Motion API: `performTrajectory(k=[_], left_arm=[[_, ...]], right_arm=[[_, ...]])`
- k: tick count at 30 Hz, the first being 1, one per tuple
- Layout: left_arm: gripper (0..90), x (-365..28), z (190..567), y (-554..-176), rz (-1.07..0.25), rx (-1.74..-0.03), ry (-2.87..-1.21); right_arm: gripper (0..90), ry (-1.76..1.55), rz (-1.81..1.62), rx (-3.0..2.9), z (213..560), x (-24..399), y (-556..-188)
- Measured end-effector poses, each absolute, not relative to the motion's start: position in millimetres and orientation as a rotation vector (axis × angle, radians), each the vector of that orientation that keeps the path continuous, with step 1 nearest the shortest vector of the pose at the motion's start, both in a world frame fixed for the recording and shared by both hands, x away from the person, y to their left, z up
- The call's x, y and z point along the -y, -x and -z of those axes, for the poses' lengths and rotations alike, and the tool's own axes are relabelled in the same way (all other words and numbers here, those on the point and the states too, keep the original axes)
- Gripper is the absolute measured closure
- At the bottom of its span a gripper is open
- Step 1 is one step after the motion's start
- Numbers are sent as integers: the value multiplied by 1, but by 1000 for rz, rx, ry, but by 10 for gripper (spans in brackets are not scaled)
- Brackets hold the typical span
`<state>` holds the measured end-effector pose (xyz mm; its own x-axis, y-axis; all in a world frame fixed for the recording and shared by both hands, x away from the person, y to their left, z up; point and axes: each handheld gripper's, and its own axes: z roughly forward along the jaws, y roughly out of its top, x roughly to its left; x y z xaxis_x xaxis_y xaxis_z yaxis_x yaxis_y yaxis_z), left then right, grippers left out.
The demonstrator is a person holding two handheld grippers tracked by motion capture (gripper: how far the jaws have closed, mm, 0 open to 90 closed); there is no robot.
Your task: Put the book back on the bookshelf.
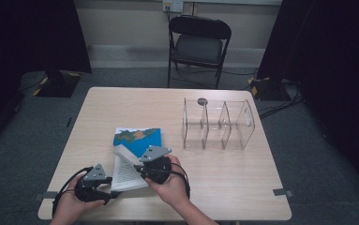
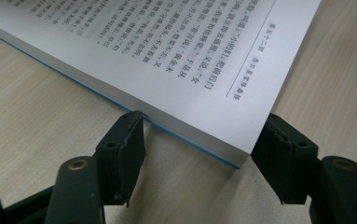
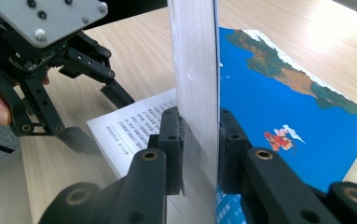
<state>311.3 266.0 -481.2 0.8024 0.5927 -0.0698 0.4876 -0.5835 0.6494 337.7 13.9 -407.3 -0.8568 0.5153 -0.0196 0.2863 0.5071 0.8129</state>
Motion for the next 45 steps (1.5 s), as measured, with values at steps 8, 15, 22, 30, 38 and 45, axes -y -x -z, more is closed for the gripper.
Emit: performTrajectory(k=[8,15,22,30,38,45], left_arm=[[291,-267,484,-312,-217,-790,-2319],[257,-270,486,-311,-217,-800,-2337],[241,-266,487,-313,-270,-803,-2343],[282,-267,484,-313,-312,-818,-2349],[289,-274,473,-313,-354,-839,-2254],[280,-273,474,-316,-351,-836,-2251]], right_arm=[[761,-695,-1278,-2490,400,-13,-342],[761,-721,-1277,-2497,392,-12,-346],[761,-741,-1276,-2506,387,-12,-349],[760,-720,-1263,-2509,391,-13,-347],[760,-655,-1227,-2523,400,-15,-341],[758,-633,-1209,-2529,410,-17,-335]])
